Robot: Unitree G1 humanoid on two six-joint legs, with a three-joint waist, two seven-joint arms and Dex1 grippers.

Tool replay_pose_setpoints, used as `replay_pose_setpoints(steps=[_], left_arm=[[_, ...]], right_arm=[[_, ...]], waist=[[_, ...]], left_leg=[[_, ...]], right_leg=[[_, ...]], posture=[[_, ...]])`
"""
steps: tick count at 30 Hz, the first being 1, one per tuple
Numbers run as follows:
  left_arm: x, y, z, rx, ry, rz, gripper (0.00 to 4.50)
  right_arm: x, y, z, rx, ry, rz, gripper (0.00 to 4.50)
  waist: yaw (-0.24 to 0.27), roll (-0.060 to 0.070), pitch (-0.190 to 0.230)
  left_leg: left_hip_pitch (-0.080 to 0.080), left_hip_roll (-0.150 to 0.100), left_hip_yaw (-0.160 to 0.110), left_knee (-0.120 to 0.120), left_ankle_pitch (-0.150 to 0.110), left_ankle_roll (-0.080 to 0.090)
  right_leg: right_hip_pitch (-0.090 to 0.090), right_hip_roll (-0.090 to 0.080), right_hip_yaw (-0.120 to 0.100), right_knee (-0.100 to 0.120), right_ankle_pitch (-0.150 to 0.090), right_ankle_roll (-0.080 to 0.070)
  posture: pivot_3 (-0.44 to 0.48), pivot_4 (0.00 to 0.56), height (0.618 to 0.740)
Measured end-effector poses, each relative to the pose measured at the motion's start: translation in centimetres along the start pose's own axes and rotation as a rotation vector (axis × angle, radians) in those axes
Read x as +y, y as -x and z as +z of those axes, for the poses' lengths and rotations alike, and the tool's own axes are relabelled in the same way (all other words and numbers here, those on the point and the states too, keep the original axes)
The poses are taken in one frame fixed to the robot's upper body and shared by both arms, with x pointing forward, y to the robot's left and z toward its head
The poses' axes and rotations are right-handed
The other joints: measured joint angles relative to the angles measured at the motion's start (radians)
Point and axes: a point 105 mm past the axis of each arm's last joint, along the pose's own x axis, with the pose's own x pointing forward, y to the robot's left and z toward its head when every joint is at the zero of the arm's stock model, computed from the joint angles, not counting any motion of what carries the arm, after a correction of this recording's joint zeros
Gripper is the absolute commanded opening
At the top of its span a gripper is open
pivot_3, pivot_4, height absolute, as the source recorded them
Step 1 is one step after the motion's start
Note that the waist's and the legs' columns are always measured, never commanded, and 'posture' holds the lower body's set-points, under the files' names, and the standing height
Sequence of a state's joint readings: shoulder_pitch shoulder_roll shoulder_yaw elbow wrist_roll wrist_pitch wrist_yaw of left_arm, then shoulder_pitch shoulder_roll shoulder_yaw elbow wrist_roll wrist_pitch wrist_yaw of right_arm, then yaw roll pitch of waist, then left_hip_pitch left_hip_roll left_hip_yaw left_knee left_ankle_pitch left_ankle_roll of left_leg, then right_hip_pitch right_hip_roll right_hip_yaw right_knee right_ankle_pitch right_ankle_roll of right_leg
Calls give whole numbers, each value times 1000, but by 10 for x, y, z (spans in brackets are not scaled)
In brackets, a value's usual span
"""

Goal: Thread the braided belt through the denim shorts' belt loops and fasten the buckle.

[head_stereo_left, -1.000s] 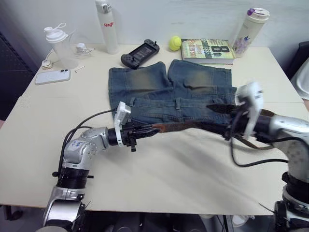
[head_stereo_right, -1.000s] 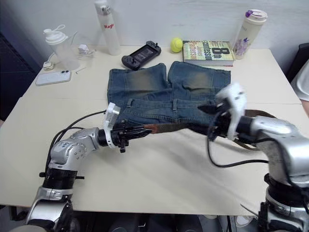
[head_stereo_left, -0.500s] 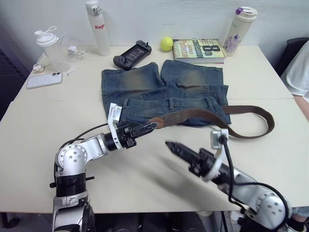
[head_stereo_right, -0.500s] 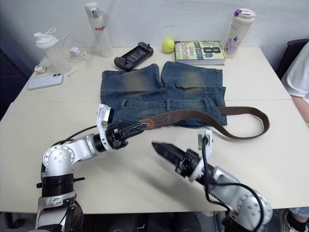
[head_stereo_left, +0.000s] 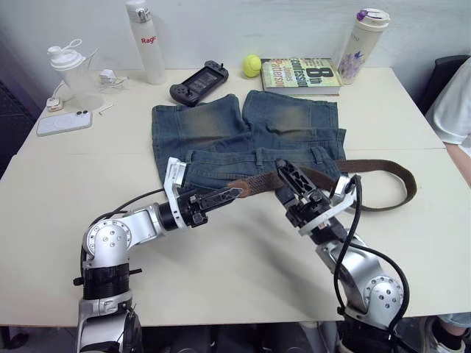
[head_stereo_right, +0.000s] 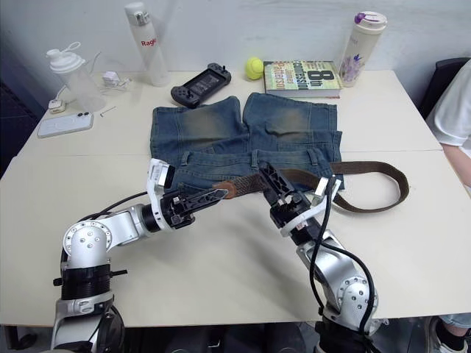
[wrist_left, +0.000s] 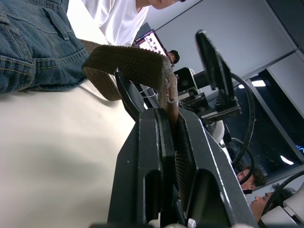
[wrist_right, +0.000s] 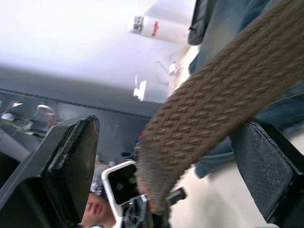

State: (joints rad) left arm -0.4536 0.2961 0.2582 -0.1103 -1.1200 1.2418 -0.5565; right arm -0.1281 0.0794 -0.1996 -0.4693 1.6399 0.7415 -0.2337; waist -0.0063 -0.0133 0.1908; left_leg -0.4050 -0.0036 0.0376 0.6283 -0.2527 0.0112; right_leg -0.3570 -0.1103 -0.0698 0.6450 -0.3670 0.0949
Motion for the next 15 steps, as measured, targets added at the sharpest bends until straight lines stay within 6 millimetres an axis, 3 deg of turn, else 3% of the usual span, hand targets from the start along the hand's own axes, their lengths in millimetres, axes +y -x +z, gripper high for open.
replay_pose_setpoints(steps=[3,4,5,6,11,15], left_arm=[[0,-1,1,-1,-1,6,0],[0,-1,1,-1,-1,7,0],[0,-1,1,-1,-1,8,0],[0,-1,1,-1,-1,9,0],[0,-1,2,-4,-2,9,0],[-1,1,3,-5,-5,7,0]], right_arm=[[-1,0,-6,18,-11,-1,3656],[-1,0,-6,20,-11,-4,3060],[-2,0,-6,21,-8,-5,2917],[-2,0,-5,17,-7,-5,2220],[-2,1,-3,1,-9,-4,21],[-1,1,-2,-8,-14,7,21]], waist=[[2,0,0],[3,0,0],[3,0,0],[2,0,0],[2,0,0],[2,0,0]], left_leg=[[0,0,0,0,0,0],[0,0,0,0,0,0],[-1,0,0,1,0,0],[-1,0,0,1,0,1],[-1,0,0,0,0,1],[-1,0,0,0,0,1]], right_leg=[[0,0,1,0,0,0],[0,0,2,0,0,0],[0,0,2,0,0,0],[0,0,2,0,0,0],[0,0,2,0,0,0],[0,0,2,0,0,0]], posture=[[0,150,740],[0,150,740],[0,150,740],[0,150,740],[0,150,740],[0,150,740]])
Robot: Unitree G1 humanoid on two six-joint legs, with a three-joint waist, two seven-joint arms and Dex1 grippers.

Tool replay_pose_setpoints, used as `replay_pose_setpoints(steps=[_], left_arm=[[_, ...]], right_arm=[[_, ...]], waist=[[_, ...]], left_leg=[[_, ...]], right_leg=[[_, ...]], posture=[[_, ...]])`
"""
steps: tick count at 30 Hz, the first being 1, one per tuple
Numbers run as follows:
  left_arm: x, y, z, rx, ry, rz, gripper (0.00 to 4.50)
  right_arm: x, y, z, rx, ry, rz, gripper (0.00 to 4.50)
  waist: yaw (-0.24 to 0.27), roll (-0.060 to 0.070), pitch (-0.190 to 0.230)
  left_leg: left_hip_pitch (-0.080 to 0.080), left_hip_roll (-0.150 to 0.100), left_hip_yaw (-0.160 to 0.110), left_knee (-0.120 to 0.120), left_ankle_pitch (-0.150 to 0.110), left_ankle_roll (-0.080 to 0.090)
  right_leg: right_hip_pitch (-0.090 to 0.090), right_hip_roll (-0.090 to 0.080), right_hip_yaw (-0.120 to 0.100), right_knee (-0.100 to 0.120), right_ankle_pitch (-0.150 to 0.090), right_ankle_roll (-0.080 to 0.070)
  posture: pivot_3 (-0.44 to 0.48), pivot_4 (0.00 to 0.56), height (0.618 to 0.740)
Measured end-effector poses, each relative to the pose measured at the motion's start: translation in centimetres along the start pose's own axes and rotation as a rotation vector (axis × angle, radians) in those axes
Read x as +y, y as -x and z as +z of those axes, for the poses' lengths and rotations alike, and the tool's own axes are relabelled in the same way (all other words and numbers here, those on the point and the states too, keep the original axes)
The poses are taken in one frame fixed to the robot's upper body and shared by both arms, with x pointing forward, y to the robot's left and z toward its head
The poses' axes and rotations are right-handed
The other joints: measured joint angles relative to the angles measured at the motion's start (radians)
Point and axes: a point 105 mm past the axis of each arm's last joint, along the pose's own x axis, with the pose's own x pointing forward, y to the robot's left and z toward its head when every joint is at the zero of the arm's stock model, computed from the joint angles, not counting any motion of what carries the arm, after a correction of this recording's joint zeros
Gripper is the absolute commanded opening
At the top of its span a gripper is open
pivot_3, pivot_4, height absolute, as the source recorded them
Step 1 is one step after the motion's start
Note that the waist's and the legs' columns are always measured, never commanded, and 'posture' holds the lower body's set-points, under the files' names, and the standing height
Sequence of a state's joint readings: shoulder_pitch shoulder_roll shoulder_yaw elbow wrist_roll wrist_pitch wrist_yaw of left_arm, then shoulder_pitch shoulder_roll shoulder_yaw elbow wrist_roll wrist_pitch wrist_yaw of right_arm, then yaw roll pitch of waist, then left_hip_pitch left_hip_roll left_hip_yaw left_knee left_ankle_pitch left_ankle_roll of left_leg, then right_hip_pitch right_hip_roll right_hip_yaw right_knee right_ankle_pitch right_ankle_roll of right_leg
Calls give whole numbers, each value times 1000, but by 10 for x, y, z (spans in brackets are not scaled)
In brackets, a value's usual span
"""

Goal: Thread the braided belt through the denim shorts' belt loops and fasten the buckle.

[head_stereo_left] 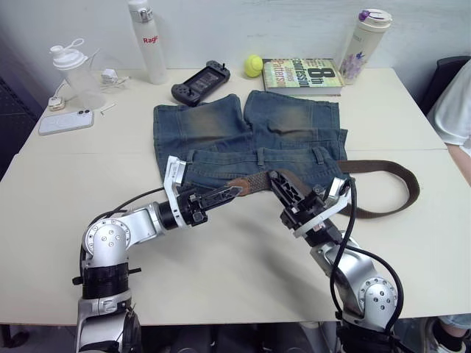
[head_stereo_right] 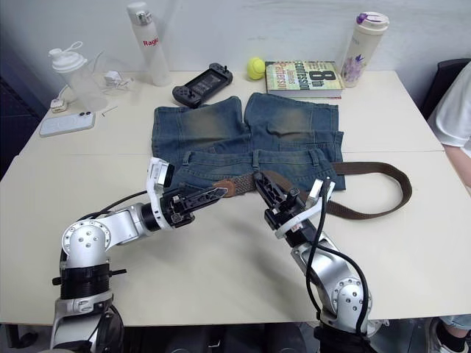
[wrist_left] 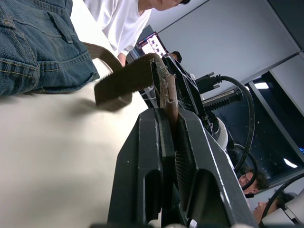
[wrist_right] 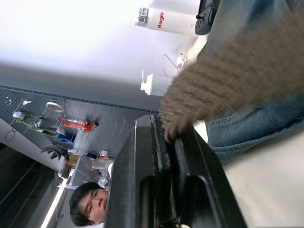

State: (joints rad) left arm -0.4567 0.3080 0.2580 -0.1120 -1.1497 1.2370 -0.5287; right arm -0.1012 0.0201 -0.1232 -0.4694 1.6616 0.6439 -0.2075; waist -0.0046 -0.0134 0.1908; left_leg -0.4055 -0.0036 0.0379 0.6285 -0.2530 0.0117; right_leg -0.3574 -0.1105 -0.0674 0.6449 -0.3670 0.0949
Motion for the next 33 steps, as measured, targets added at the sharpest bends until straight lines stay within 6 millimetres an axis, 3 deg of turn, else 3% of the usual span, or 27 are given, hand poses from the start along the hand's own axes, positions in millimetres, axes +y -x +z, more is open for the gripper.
replay_pose_setpoints(steps=[4,10,13,16,21,25,28,32,33], left_arm=[[-1,1,1,3,-12,1,0],[1,4,-3,120,-158,45,2659],[11,12,0,243,-338,55,2659],[33,15,16,341,-617,124,2659],[89,-19,23,551,-1154,268,2659],[106,-31,22,649,-1328,258,2659],[111,-42,27,652,-1386,265,1907],[113,-45,27,608,-1370,261,63],[113,-44,27,606,-1370,257,63]], right_arm=[[1,0,0,3,5,5,21],[0,2,12,-55,13,4,0],[-1,7,29,-141,24,-10,0],[-3,17,50,-232,50,-31,0],[8,27,62,-287,79,16,0],[12,28,63,-290,87,33,0],[13,28,63,-292,87,38,0],[17,29,62,-292,93,49,0],[17,29,62,-294,93,49,0]], waist=[[0,0,0],[0,0,0],[2,0,0],[7,0,0],[17,0,0],[7,0,0],[7,-1,0],[10,-1,0],[9,-1,0]], left_leg=[[0,0,0,0,0,0],[0,0,1,-1,0,0],[0,0,2,-1,0,0],[0,-1,3,-1,-1,1],[-2,-1,4,-1,-2,3],[-2,0,6,-1,-2,4],[-1,0,6,1,-2,4],[-1,-1,6,2,-3,5],[-1,-1,6,2,-3,5]], right_leg=[[0,0,0,0,0,0],[0,0,1,0,0,0],[-2,1,1,-1,0,0],[-1,0,2,-5,0,0],[-2,-1,2,-3,1,1],[-3,-1,2,-2,1,1],[-2,-2,2,0,1,2],[-2,-2,2,0,1,3],[-2,-2,2,0,1,3]], posture=[[0,150,740],[0,150,740],[0,150,740],[0,150,740],[0,150,740],[0,150,740],[0,150,740],[0,150,740],[0,150,740]])
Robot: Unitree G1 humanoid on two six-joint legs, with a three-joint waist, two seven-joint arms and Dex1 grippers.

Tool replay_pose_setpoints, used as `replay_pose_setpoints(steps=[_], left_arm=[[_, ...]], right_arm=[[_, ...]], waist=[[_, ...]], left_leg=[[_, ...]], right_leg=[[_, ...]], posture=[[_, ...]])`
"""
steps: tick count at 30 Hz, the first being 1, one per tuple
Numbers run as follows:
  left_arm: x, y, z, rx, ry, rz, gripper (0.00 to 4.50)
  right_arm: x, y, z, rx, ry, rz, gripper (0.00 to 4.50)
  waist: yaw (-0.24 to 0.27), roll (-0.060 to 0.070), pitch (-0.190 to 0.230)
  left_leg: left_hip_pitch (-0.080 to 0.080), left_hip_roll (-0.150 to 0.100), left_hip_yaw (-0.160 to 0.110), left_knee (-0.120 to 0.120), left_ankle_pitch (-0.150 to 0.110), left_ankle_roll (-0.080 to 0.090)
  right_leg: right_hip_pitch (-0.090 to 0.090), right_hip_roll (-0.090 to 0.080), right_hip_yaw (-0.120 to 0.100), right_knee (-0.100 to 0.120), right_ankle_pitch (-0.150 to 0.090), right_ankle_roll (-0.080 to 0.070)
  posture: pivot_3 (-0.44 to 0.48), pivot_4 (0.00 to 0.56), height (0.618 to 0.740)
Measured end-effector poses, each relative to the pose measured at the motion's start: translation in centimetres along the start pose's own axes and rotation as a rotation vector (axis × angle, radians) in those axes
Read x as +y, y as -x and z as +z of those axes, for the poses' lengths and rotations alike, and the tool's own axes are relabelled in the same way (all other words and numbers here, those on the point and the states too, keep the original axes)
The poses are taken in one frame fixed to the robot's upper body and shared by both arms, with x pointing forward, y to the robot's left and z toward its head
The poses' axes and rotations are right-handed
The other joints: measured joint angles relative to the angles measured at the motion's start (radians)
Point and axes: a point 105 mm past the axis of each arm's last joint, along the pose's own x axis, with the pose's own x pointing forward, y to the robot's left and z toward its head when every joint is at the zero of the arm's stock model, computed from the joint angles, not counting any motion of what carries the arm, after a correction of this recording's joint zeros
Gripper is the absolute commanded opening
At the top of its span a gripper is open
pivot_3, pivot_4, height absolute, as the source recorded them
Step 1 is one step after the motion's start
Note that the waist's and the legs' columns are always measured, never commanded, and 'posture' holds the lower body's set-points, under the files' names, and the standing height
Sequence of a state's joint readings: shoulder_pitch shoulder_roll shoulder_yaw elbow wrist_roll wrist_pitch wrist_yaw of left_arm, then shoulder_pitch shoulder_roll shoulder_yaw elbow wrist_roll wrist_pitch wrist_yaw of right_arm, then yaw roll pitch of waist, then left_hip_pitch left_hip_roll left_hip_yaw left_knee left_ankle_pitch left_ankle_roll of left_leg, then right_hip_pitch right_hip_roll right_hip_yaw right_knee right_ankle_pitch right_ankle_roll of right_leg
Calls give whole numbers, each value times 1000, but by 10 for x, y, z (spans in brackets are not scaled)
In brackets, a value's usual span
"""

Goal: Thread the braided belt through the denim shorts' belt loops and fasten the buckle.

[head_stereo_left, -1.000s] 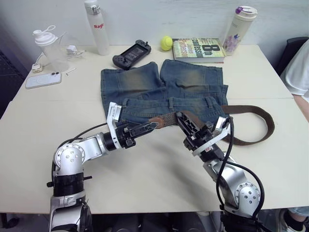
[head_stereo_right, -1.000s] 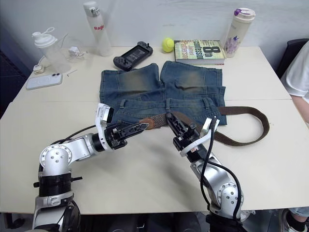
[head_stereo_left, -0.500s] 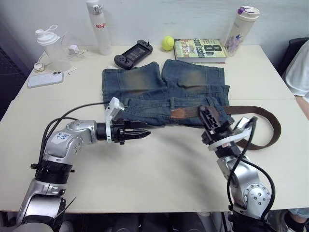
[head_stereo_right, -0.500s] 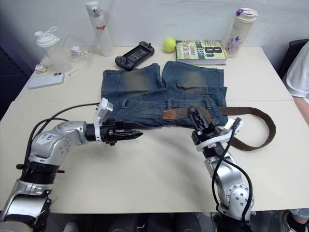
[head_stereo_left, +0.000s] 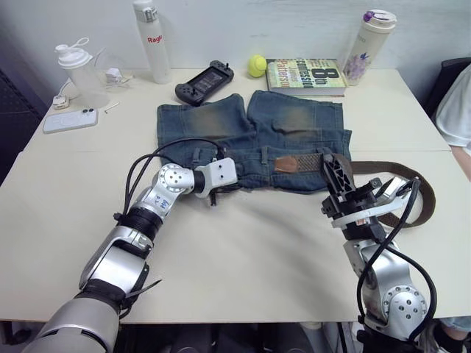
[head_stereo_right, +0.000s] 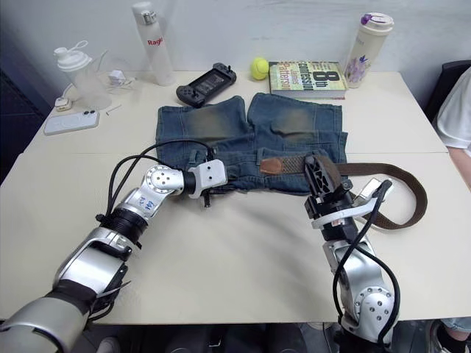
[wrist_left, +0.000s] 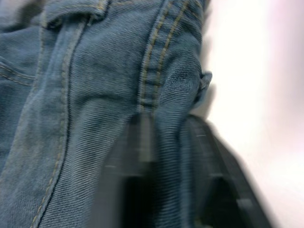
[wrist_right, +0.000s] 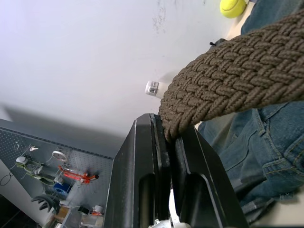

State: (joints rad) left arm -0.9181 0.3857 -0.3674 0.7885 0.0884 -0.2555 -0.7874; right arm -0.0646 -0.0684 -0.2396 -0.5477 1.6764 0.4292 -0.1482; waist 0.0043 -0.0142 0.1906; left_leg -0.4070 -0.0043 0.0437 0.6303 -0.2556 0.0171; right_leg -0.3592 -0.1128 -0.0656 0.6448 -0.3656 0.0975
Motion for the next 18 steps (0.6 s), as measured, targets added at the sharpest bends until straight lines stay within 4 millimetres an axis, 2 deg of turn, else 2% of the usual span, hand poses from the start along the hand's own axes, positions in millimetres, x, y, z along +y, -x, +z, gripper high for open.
replay_pose_setpoints(steps=[2,5,7,8,13,15,18], left_arm=[[-1,2,0,-2,-5,-9,63],[-7,17,-5,-17,19,-18,63],[-18,30,-7,-41,68,-31,63],[-32,52,-9,-58,95,-36,63],[-95,124,-15,0,240,-85,63],[-112,138,-15,32,279,-110,63],[-128,146,-15,58,330,-101,63]], right_arm=[[-1,0,0,-4,-2,-4,0],[-2,1,1,-11,4,-15,0],[-4,3,2,-14,25,-31,0],[-2,1,-2,0,38,-30,0],[6,9,11,-5,154,-59,0],[8,11,16,-2,194,-76,0],[8,13,14,39,224,-101,0]], waist=[[-3,0,0],[-12,0,0],[-24,0,0],[-40,0,0],[-61,1,0],[-49,2,1],[-21,3,1]], left_leg=[[0,0,0,0,0,0],[0,1,0,-1,0,0],[0,1,0,-2,0,-1],[0,1,0,-3,0,-1],[2,2,-5,-4,-1,-2],[2,1,-7,-3,-1,-2],[3,0,-7,-2,-5,4]], right_leg=[[0,0,0,0,0,0],[-1,0,0,0,0,0],[-1,1,0,0,0,0],[-2,1,1,-1,0,0],[-2,0,3,-2,0,-1],[1,0,3,-3,-1,-1],[2,-1,3,-7,-1,-1]], posture=[[0,150,740],[0,150,740],[0,150,740],[0,150,740],[0,150,740],[0,150,740],[0,150,740]])
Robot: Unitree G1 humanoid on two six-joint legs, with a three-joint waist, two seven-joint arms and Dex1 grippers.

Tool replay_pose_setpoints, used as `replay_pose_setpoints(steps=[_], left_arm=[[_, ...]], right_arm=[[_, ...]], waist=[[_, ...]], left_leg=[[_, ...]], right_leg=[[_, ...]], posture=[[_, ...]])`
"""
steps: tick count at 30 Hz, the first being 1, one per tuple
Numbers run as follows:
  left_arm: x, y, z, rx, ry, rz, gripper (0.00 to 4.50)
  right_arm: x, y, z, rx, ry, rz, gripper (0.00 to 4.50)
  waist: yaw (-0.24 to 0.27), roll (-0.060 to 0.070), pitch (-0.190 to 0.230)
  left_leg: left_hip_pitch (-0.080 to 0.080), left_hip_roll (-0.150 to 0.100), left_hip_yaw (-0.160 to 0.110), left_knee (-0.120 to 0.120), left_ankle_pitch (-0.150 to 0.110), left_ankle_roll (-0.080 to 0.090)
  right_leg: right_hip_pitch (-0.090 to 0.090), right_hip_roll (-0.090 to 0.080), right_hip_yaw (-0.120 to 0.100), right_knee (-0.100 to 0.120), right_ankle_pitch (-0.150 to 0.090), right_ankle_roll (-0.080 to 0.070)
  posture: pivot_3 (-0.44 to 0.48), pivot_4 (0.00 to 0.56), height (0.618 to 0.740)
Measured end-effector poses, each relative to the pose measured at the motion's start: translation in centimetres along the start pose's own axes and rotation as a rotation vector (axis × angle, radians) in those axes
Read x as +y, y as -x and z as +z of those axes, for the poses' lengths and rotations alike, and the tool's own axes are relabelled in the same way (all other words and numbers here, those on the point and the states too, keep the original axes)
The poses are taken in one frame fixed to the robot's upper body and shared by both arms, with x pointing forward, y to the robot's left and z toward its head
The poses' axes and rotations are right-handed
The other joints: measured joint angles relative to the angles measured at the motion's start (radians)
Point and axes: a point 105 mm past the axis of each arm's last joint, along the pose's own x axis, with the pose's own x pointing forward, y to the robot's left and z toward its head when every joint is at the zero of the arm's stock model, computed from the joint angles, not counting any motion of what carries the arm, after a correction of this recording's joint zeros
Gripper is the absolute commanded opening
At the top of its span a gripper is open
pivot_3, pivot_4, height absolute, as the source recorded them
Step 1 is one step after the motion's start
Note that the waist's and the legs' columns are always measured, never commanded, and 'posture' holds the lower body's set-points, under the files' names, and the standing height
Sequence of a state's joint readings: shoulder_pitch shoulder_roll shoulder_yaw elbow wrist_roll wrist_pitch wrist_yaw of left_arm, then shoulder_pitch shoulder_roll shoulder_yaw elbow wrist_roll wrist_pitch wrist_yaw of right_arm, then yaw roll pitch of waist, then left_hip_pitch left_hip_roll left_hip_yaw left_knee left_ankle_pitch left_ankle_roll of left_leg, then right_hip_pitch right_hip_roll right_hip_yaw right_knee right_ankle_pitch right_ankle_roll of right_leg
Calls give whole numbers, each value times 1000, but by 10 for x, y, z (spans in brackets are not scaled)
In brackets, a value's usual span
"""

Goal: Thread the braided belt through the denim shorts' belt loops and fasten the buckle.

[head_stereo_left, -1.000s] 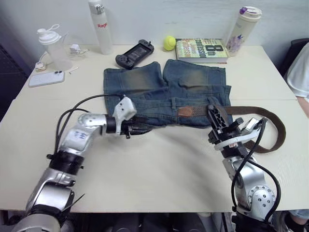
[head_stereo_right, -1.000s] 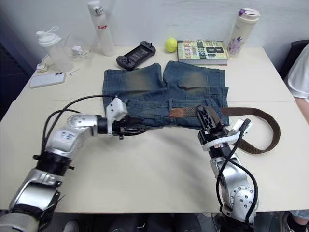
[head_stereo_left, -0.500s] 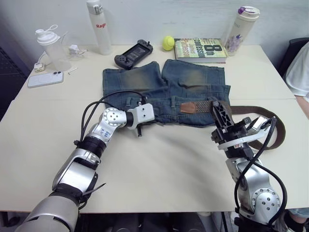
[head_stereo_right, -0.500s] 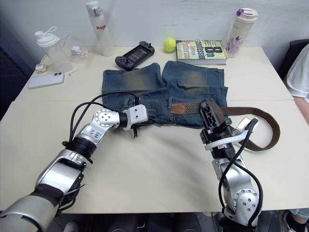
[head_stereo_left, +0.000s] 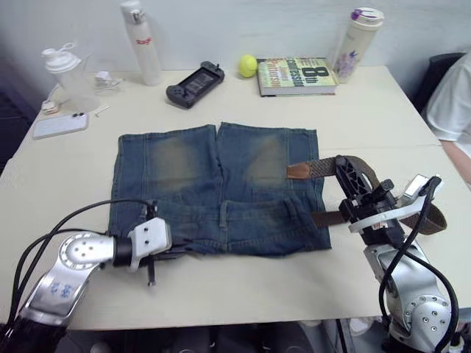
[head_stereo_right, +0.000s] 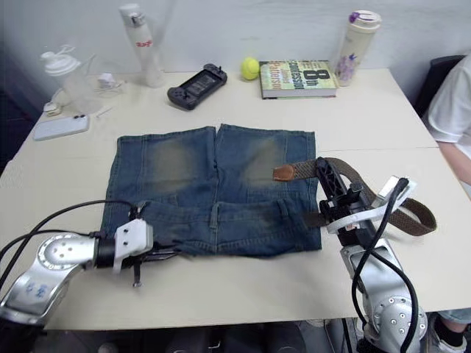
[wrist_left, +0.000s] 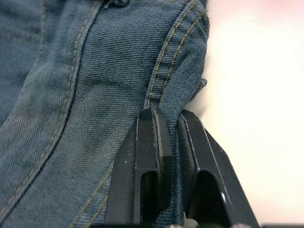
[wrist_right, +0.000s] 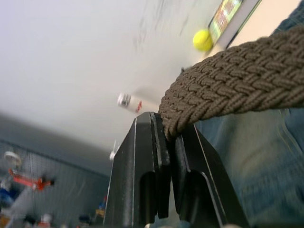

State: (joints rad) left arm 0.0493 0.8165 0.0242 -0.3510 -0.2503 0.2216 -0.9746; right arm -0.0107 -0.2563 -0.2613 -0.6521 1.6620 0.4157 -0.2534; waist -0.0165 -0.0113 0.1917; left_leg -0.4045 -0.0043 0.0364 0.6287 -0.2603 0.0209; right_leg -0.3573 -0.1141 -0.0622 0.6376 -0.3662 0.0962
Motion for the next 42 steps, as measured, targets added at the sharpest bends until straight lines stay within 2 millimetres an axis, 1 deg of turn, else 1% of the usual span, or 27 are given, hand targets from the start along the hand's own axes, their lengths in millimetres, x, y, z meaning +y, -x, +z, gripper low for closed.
replay_pose_setpoints(steps=[2,6,7,8,11,12,14,15,17,19,21,22,24,26,28,31,35,40,42], left_arm=[[-2,0,-5,15,26,16,63],[4,-2,-2,3,42,64,63],[6,-2,-1,0,39,70,949],[7,-2,1,-6,40,70,1254],[5,5,7,-38,70,34,2535],[2,12,13,-52,82,-16,2912],[0,26,29,-107,138,-78,2912],[0,36,39,-134,193,-130,2912],[7,53,58,-168,229,-160,2912],[16,60,73,-222,211,-146,2912],[27,60,81,-286,231,-125,2912],[31,59,81,-304,244,-112,2912],[33,52,82,-340,256,-108,2912],[31,41,80,-362,272,-126,2912],[29,34,77,-357,282,-133,2912],[27,28,79,-362,273,-128,2912],[28,25,79,-358,269,-123,2912],[33,24,84,-357,237,-109,2912],[34,22,84,-357,234,-106,2912]], right_arm=[[0,2,0,26,19,-12,0],[-2,4,-2,77,42,-33,0],[-2,4,-2,81,45,-33,0],[-2,4,-2,90,47,-35,0],[-7,4,1,112,73,-58,0],[-10,4,5,117,91,-72,0],[-13,4,9,128,113,-88,0],[-16,4,12,151,145,-110,0],[-22,5,21,157,188,-147,0],[-26,5,24,172,209,-170,0],[-32,6,22,216,245,-206,0],[-36,6,22,227,258,-223,0],[-44,6,19,245,283,-255,0],[-54,8,13,278,312,-291,0],[-60,10,11,293,337,-312,0],[-64,11,8,291,336,-315,0],[-71,12,-3,319,314,-325,0],[-71,9,-11,333,314,-310,0],[-70,5,-18,343,312,-297,0]], waist=[[10,0,0],[14,0,0],[14,0,0],[13,0,0],[13,0,0],[12,0,0],[13,0,0],[13,0,0],[15,0,0],[15,1,0],[14,1,0],[14,1,0],[13,1,0],[13,1,0],[14,0,0],[14,0,0],[14,0,0],[14,0,0],[14,0,0]], left_leg=[[0,0,0,0,-2,1],[0,0,1,0,-2,1],[0,0,1,0,-2,1],[0,0,1,0,-2,0],[0,0,1,1,-2,0],[0,0,1,1,-1,0],[0,0,1,1,0,-3],[-1,0,1,2,1,-4],[0,0,1,2,1,-4],[0,0,1,2,1,-4],[0,0,1,2,1,-4],[0,0,1,2,1,-4],[0,0,2,2,1,-4],[0,0,2,2,1,-4],[-1,0,2,2,1,-4],[-1,0,2,3,1,-4],[-1,0,2,3,1,-4],[-1,0,2,3,1,-4],[-1,0,2,3,1,-4]], right_leg=[[0,0,1,0,0,0],[-1,0,0,0,0,0],[-1,0,0,0,0,0],[-1,0,0,1,0,0],[-1,1,0,1,0,0],[-1,1,0,1,0,0],[0,1,0,1,0,0],[0,1,0,1,0,0],[1,1,-1,0,0,0],[1,1,-1,0,0,0],[1,2,-1,1,0,0],[1,2,-1,1,0,0],[1,2,0,4,0,1],[1,2,0,4,0,1],[0,2,0,4,0,1],[0,2,0,5,0,1],[0,2,0,5,0,1],[0,2,0,5,0,1],[0,3,0,5,0,1]], posture=[[0,150,740],[0,150,740],[0,150,740],[0,150,740],[0,150,740],[0,150,740],[0,150,740],[0,150,740],[0,150,740],[0,150,740],[0,150,740],[0,150,740],[0,150,740],[0,150,740],[0,150,740],[0,150,740],[0,150,740],[0,150,740],[0,150,740]])
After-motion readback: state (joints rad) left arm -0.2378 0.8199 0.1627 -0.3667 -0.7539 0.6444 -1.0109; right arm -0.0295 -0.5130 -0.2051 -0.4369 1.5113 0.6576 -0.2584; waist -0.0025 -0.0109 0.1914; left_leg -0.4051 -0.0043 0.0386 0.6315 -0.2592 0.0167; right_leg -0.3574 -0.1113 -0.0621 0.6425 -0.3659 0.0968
